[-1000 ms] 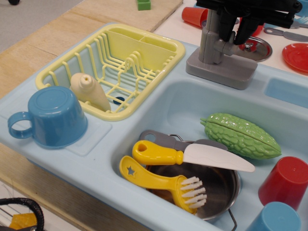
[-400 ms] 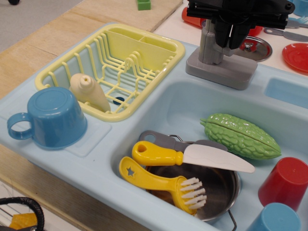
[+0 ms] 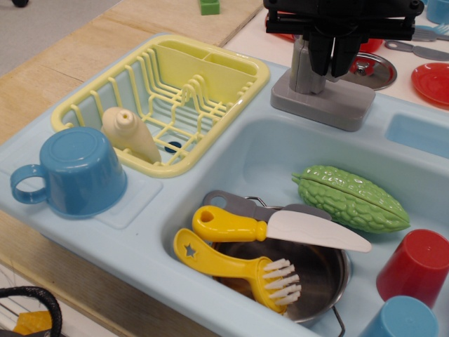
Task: Turn lever vertical to front
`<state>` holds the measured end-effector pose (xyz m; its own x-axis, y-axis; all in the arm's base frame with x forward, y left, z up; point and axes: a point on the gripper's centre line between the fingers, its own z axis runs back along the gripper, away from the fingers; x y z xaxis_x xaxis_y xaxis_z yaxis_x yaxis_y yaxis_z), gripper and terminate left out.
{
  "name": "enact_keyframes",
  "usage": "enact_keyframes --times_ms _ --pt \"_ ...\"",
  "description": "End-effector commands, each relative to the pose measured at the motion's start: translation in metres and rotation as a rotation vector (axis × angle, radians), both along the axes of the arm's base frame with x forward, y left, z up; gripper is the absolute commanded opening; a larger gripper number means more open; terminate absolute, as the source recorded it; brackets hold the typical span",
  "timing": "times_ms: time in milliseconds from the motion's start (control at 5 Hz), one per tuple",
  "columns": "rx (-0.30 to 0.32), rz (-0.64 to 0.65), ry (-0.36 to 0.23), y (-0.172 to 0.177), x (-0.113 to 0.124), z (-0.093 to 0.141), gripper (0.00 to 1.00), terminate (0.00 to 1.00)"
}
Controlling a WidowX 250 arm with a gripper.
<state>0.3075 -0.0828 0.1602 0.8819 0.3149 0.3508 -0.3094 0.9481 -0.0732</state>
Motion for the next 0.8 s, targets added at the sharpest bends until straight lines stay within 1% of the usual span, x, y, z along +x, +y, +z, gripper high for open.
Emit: enact_keyframes --times_ms 0,200,400,600 --pt "-0.016 0.046 0.06 0.006 -0.03 -0.009 0.0 0.0" --pt "-0.036 0.081 0.054 0.006 -0.042 -0.014 0.0 0.0" --pt "-0.024 0.078 0.051 0.004 -0.044 -0.01 0.0 0.0" --pt "-0.046 0.045 0.04 0.003 -0.045 -0.009 1.0 1.0"
